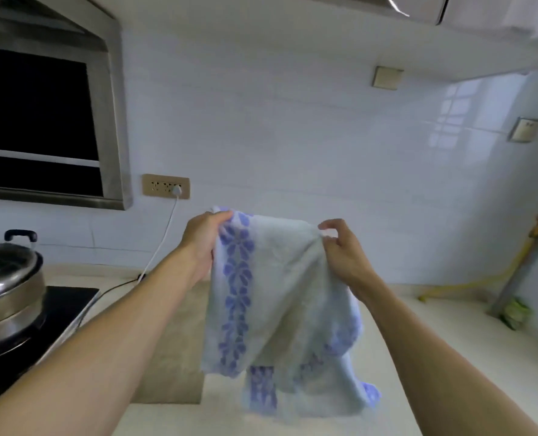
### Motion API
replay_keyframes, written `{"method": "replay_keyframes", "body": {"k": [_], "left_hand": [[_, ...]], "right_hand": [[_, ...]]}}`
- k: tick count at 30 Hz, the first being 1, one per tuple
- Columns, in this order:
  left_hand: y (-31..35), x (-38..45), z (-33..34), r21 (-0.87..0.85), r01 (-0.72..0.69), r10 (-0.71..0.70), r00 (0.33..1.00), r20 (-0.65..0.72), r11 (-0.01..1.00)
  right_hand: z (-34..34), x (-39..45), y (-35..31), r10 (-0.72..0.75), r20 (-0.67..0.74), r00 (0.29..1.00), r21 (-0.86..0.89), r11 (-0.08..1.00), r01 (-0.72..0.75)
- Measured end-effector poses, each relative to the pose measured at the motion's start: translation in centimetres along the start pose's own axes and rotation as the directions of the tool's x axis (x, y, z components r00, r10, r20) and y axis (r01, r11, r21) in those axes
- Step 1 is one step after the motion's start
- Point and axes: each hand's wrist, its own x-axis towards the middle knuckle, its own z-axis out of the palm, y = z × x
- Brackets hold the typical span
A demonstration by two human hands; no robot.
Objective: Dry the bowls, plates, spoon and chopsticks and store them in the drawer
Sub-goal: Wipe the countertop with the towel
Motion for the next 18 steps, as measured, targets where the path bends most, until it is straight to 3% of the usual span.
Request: {"method": "replay_keyframes", "body": {"k": [3,6,7,9,11,15,18], "left_hand": [[-1.0,3.6,1.0,0.046,-0.065,0.067,0.997,-0.048,0.997],[-2.8,6.8,1.3,0.079,-0.042,0.047,0.997,-0.063,0.996],[-3.3,7.8,1.5,0.1,-0.035,0.042,0.997,-0.069,0.994],[-4.1,9.3,1.6,0.148,-0.039,0.053,0.994,-0.094,0.988],[-4.7,10.9,1.9,0.186,-0.037,0.061,0.99,-0.124,0.982],[-5.6,14.1,4.0,0.207,-0.031,0.061,0.989,-0.138,0.978],[-5.3,16.5,6.4,0.113,-0.009,0.029,0.983,-0.181,0.994]], "right_hand": [[-1.6,2.8,0.7,-0.157,0.1,0.982,-0.409,0.894,0.185],[-2.6,5.4,2.0,-0.09,0.284,0.955,-0.684,0.679,0.267],[-2.8,6.3,2.6,-0.054,0.306,0.95,-0.688,0.678,0.26],[-3.5,8.2,3.5,0.058,0.246,0.967,-0.515,0.853,0.08],[-4.3,10.8,5.3,0.119,0.159,0.98,-0.41,0.911,-0.044],[-4.7,15.5,8.2,0.024,0.144,0.989,-0.597,0.8,0.068],[-4.6,19.4,8.8,-0.056,0.072,0.996,-0.511,0.856,0.085]]}}
